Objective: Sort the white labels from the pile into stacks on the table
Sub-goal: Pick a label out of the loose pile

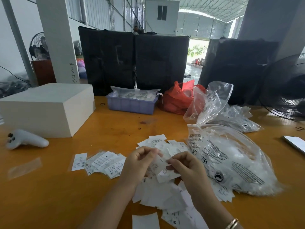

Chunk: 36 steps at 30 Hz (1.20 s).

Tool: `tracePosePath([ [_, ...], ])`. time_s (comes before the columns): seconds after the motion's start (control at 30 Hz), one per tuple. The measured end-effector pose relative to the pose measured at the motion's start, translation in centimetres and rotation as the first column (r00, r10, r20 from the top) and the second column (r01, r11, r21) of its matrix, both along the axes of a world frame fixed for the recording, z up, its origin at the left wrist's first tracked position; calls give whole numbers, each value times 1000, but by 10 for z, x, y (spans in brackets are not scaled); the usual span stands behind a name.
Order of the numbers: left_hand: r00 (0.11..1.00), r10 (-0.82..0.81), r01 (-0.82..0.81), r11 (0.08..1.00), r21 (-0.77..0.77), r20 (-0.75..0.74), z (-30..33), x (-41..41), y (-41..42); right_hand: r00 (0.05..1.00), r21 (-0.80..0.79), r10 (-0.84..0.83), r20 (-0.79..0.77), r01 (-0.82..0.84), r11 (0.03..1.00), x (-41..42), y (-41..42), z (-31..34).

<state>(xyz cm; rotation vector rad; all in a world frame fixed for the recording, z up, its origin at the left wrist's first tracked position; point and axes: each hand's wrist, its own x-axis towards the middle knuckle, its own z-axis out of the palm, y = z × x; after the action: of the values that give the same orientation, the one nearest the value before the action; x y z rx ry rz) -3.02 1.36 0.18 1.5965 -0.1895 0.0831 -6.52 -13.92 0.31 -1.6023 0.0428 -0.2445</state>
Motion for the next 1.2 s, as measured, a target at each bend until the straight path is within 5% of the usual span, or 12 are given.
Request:
tracePosePath([
  [0.33, 989, 53, -75, 985, -157, -139, 0, 1, -4, 995, -60, 75, -61, -79, 995, 1, 5, 2],
  [0.5, 965, -97, 30, 963, -269, -243, 2, -2, -5, 995, 8, 88, -56, -88, 996, -2, 5, 4],
  [0.67, 970, -210, 198, 975, -99, -124, 6, 1, 4, 998, 34, 42, -55, -40, 999, -1, 1, 5],
  [0.8, 993, 49, -53, 998, -30, -111, 1, 14, 20, 995, -17, -78, 60, 79, 997, 0, -13, 14],
  [0.87, 966, 253, -251, 967, 43, -52, 0, 24, 36, 934, -226, -280, 223, 329, 917, 2, -33, 21],
  [0.97, 866, 477, -500, 812, 302, 151, -7, 37, 61, 810, -520, -393, 435, 583, 625, 9, -73, 29],
  [1.1, 824, 499, -532, 518, 670, 268, -21, 46, 75, 854, -845, -493, 166, 381, 375, 18, -111, 18],
  [1.2, 810, 496, -517, 351, 781, 314, -27, 48, 75, 877, -945, -475, 79, 218, 245, 21, -115, 7],
])
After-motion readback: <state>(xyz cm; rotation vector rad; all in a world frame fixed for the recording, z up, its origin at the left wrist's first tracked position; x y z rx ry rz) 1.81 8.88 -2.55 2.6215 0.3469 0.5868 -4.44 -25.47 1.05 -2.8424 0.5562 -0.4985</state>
